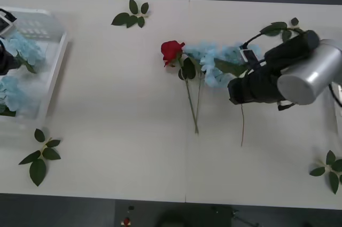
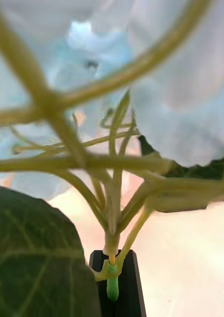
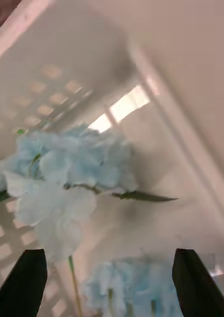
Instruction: Put the red flowers into the right box and the blue flowers into the left box
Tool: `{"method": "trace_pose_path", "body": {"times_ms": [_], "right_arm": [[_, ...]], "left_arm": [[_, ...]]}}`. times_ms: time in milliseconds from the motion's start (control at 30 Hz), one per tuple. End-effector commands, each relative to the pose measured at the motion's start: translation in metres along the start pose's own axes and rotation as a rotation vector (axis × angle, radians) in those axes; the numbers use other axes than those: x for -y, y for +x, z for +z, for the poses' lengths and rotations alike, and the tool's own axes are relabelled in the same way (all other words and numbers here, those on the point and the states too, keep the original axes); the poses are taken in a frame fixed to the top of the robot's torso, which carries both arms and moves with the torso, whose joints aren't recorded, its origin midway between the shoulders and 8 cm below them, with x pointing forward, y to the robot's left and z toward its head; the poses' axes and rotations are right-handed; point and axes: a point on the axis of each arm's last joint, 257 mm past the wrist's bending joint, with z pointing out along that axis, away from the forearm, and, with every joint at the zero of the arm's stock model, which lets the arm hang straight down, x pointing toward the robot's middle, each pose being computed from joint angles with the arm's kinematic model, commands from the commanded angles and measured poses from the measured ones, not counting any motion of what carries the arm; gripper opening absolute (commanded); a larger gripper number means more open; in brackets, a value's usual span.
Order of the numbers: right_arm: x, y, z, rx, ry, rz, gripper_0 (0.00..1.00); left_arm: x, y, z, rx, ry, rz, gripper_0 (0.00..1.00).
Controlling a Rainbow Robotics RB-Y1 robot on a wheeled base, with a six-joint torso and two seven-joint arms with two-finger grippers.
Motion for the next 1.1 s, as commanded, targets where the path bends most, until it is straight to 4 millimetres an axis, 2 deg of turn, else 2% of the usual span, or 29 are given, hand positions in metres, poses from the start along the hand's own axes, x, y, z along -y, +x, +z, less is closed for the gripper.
{"method": "trace_pose_path", "body": {"times_ms": [33, 67, 100, 200, 267, 333, 400, 500, 633, 733, 833, 900, 967, 1033, 1100], "right_arm": [[-0.006, -0.016, -0.047, 0.117, -0.067, -0.082, 0.00], [-0.011, -0.020, -0.056, 0.147, -0.084, -0.101, 0.00], [-0.015, -0.025, -0.069, 0.195, -0.098, -0.155, 0.00], [-0.029, -0.031, -0.087, 0.263, -0.134, -0.217, 0.00], [-0.048, -0.033, -0.096, 0.312, -0.176, -0.271, 0.00], [-0.066, -0.037, -0.103, 0.346, -0.216, -0.303, 0.00], [-0.082, -0.048, -0.108, 0.408, -0.258, -0.315, 0.00], [-0.115, -0.067, -0.117, 0.511, -0.342, -0.311, 0.00], [-0.142, -0.089, -0.131, 0.609, -0.403, -0.310, 0.00], [-0.156, -0.101, -0.140, 0.656, -0.446, -0.274, 0.00], [-0.168, -0.109, -0.144, 0.683, -0.490, -0.234, 0.00], [-0.176, -0.112, -0.146, 0.696, -0.518, -0.213, 0.00], [-0.183, -0.114, -0.148, 0.705, -0.543, -0.195, 0.00], [-0.188, -0.116, -0.151, 0.715, -0.560, -0.187, 0.00], [-0.195, -0.118, -0.151, 0.718, -0.586, -0.174, 0.00]], "left_arm": [[0.009, -0.054, -0.038, 0.117, 0.069, -0.020, 0.73], [0.017, -0.064, -0.043, 0.145, 0.096, -0.038, 0.73], [0.028, -0.085, -0.055, 0.195, 0.138, -0.059, 0.73], [0.049, -0.113, -0.072, 0.279, 0.206, -0.096, 0.73], [0.068, -0.130, -0.082, 0.352, 0.255, -0.129, 0.73], [0.086, -0.136, -0.086, 0.402, 0.297, -0.137, 0.73], [0.101, -0.139, -0.089, 0.447, 0.329, -0.131, 0.73], [0.126, -0.135, -0.089, 0.512, 0.398, -0.165, 0.73], [0.164, -0.130, -0.089, 0.587, 0.486, -0.181, 0.73], [0.184, -0.128, -0.092, 0.631, 0.531, -0.184, 0.73], [0.214, -0.130, -0.096, 0.659, 0.609, -0.169, 0.73], [0.241, -0.134, -0.103, 0.673, 0.689, -0.164, 0.73], [0.265, -0.140, -0.108, 0.683, 0.758, -0.163, 0.73], [0.281, -0.147, -0.112, 0.698, 0.796, -0.160, 0.73], [0.299, -0.164, -0.115, 0.731, 0.821, -0.147, 0.74]]}}
